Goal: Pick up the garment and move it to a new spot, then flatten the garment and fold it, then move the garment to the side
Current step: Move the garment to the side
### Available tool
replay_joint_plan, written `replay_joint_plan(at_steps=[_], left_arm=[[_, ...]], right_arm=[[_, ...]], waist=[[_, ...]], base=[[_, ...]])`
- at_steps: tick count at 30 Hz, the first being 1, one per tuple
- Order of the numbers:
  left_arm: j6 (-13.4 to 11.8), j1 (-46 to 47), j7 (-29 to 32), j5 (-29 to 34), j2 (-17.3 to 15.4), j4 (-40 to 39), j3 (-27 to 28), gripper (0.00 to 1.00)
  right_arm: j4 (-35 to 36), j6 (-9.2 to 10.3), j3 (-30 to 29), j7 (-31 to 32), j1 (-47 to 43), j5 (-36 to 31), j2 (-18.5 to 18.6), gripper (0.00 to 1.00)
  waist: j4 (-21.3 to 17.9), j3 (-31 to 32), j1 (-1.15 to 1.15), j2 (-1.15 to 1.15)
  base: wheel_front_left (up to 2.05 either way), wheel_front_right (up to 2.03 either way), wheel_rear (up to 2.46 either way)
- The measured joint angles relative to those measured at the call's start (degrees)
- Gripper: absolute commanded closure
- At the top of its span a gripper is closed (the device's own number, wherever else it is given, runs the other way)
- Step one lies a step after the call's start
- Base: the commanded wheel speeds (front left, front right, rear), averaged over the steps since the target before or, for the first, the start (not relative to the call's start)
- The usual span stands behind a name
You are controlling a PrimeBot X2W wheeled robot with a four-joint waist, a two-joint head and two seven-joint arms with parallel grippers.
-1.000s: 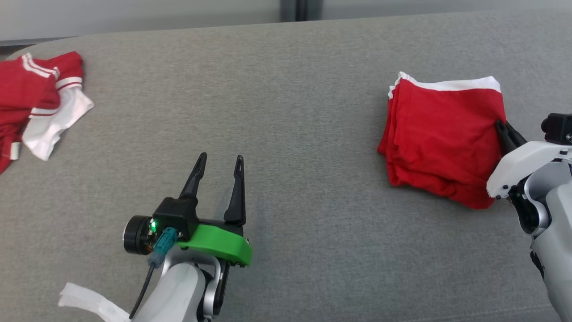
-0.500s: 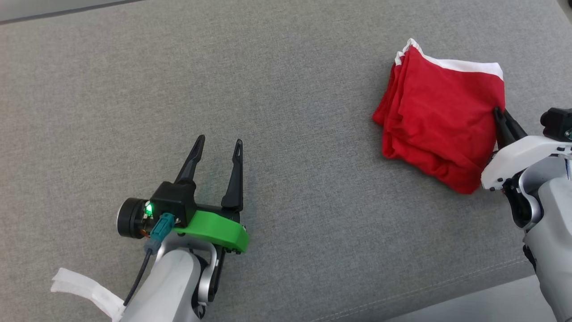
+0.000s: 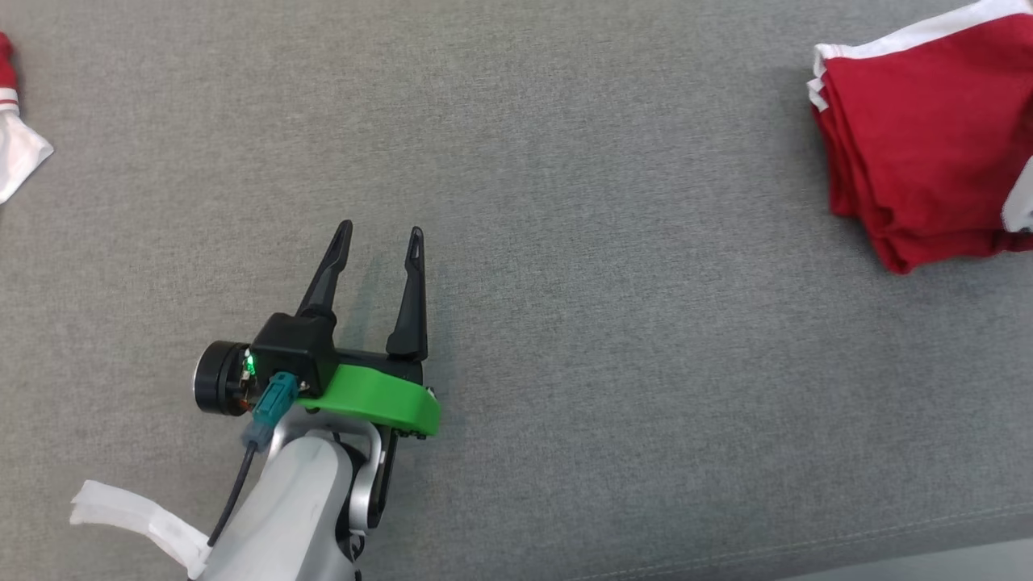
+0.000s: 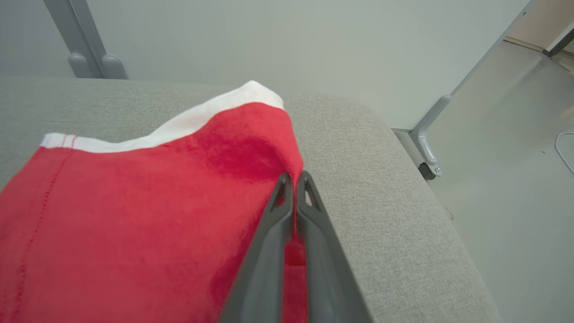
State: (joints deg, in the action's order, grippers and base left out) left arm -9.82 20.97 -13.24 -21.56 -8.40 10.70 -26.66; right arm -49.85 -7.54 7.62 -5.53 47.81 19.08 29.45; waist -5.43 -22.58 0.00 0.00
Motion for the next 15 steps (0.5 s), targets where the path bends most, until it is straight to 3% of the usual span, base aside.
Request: replay_joint_plan(at_steps=[7,13,14,15], left_arm=[[-0.2,0.5,0.0,0.0,-0.6,-1.4,0.0,0.0],[-0.3,0.8,0.0,0.1,-0.7,-1.8,-0.4,0.0],[-0.3,0.8,0.0,0.2,-0.7,-1.8,-0.5,0.0],[-0.3,0.8,0.0,0.2,-0.7,-1.8,-0.6,0.0]], right_arm=[[-6.0,0.0,-2.0,-0.2,5.7,-2.3,6.6,1.0],[-10.8,0.0,-4.1,-2.3,8.2,-5.4,9.0,1.0],[-11.5,0.0,-4.3,-3.3,8.5,-6.6,9.3,0.67],[-12.1,0.0,-4.6,-4.4,8.8,-7.9,9.5,0.0]], waist=[[3.2,-2.8,0.0,0.0],[4.7,-4.9,0.0,0.0],[4.8,-5.1,0.0,0.0],[4.8,-5.3,0.0,0.0]], base=[[0.0,0.0,0.0],[0.0,0.0,0.0],[0.0,0.0,0.0],[0.0,0.0,0.0]])
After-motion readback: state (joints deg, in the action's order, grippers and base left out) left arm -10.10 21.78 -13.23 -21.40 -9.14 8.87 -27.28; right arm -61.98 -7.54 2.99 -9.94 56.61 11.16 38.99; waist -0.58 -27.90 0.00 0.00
